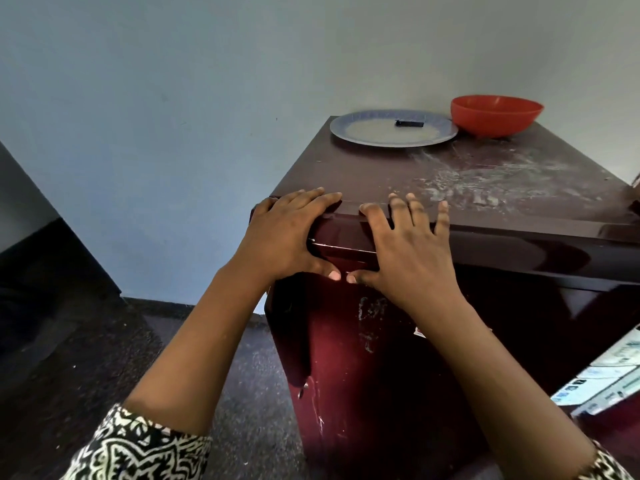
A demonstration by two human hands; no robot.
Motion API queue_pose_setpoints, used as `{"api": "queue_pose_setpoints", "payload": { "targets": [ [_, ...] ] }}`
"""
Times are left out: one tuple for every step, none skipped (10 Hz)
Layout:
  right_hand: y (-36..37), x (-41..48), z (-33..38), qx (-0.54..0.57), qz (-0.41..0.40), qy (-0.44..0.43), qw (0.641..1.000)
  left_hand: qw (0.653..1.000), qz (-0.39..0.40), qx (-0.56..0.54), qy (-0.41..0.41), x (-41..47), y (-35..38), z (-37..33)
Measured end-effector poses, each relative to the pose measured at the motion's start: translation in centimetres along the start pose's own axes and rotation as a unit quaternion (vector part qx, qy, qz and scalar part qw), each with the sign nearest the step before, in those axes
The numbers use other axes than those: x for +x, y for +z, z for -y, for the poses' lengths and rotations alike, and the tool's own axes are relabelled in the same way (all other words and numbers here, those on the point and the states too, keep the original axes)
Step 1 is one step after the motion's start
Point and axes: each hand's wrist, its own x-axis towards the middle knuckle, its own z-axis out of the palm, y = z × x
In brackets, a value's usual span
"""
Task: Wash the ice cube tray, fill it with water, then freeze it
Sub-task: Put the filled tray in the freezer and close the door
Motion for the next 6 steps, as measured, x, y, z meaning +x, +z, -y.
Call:
{"api": "queue_pose_setpoints", "payload": {
  "targets": [
    [0.2, 0.0, 0.0, 0.000, -0.004, -0.001, 1.000, 1.000, -0.004, -0.003, -0.005, -0.1, 0.2, 0.0],
    [0.2, -0.1, 0.1, -0.002, -0.005, 0.005, 1.000, 1.000, -0.013, -0.009, -0.012, -0.2, 0.3, 0.0],
    [0.1, -0.2, 0.2, 0.001, -0.010, 0.006, 1.000, 0.999, -0.026, -0.022, -0.024, -0.6, 0.4, -0.3],
    [0.2, -0.7, 0.1, 0.020, -0.029, -0.003, 0.999, 0.995, -0.071, -0.030, -0.059, -2.2, 1.5, -1.0],
    [0.8, -1.5, -0.4, 0.049, -0.096, -0.034, 0.994, 0.980, -0.153, -0.086, -0.091, -5.8, 3.4, -2.7],
    [1.8, -3.4, 0.0, 0.205, -0.186, -0.068, 0.959, 0.958, -0.198, -0.153, -0.139, -10.4, 4.1, -4.7]
  ]
}}
